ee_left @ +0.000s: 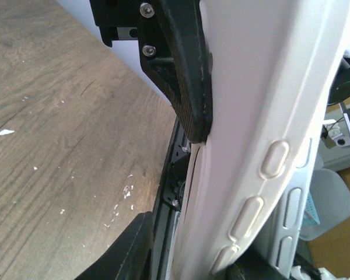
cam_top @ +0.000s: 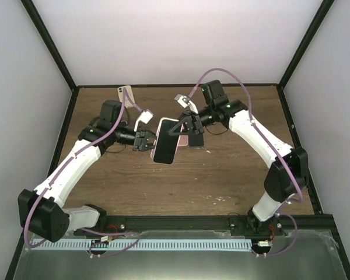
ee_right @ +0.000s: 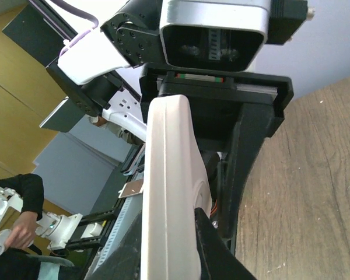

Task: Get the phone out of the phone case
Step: Remove the phone case from the phone.

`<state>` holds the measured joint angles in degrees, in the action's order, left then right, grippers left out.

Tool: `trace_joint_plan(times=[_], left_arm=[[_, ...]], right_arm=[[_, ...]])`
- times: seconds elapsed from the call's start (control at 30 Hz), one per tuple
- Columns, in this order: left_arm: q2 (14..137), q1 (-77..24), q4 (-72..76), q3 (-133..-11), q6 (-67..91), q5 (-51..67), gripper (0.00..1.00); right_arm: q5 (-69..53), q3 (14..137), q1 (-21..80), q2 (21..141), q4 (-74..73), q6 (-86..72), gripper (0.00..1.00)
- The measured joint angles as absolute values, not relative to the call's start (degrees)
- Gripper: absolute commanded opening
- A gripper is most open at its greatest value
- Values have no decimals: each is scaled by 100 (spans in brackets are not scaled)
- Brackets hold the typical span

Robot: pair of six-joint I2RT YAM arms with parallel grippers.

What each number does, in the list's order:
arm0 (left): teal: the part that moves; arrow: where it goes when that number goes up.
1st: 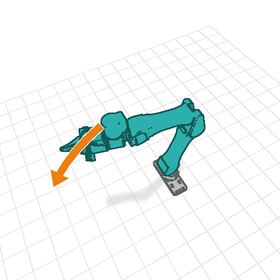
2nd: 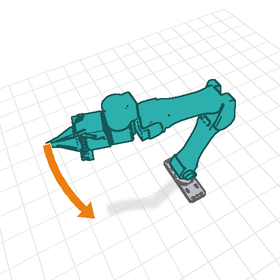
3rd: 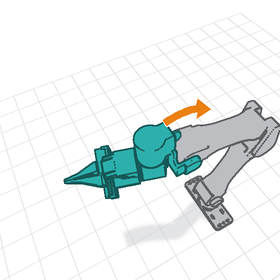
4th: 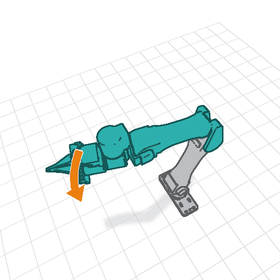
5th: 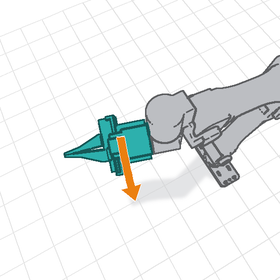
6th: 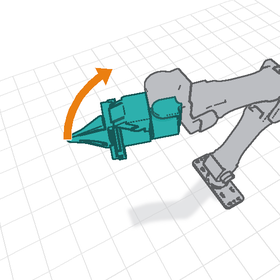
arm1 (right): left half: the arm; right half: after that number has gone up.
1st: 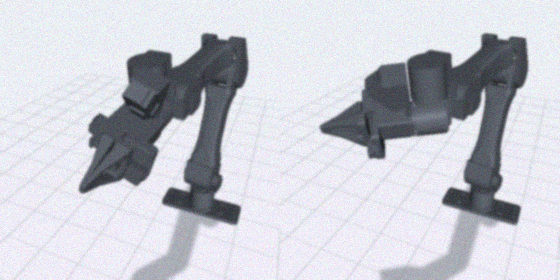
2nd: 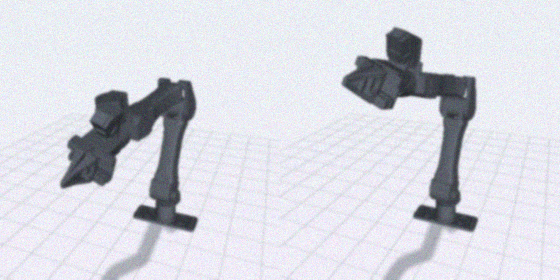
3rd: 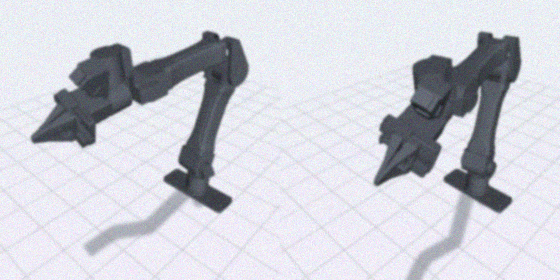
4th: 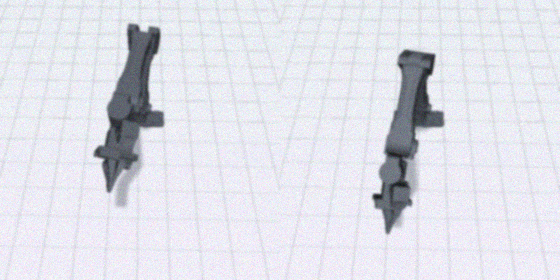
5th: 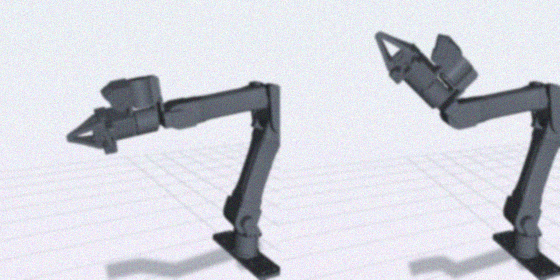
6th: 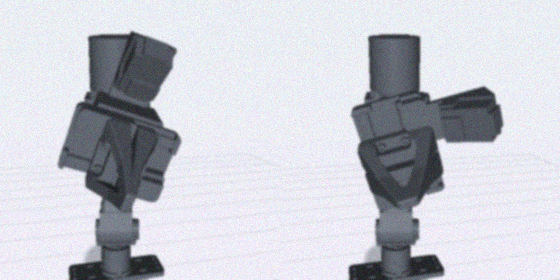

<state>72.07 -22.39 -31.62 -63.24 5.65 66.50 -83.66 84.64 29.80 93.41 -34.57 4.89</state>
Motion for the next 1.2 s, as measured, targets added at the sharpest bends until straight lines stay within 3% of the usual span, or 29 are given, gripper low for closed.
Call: trace_joint_plan(times=[0.2, 0.3, 0.37, 0.5, 0.73, 0.87, 1.2], left_arm=[[7118, -2108, -2858, -6316, 626, 6794, 0], [7091, -1981, -2591, -6276, 770, 6831, 0], [7091, -1890, -2331, -6206, 958, 6884, 0], [7098, -1658, -1566, -5902, 1653, 6952, 0], [7124, -1267, -869, -5634, 2561, 6853, 0], [7247, -1133, -701, -5627, 3017, 6681, 0], [7940, -471, 5, -5428, 4574, 6536, 0]], right_arm=[[-8180, 9524, 3006, 9861, -4711, 1039, 4], [-8108, 10060, 3006, 10134, -5234, 1197, 20], [-7983, 10272, 2998, 10237, -5365, 1269, 37], [-7717, 10420, 2974, 10324, -5251, 1249, 54], [-6917, 10438, 2373, 10296, -4737, 974, 64], [-6267, 10248, 2187, 10040, -4289, 858, 65], [-3999, 9483, 3000, 8986, -3367, 1269, 66]])
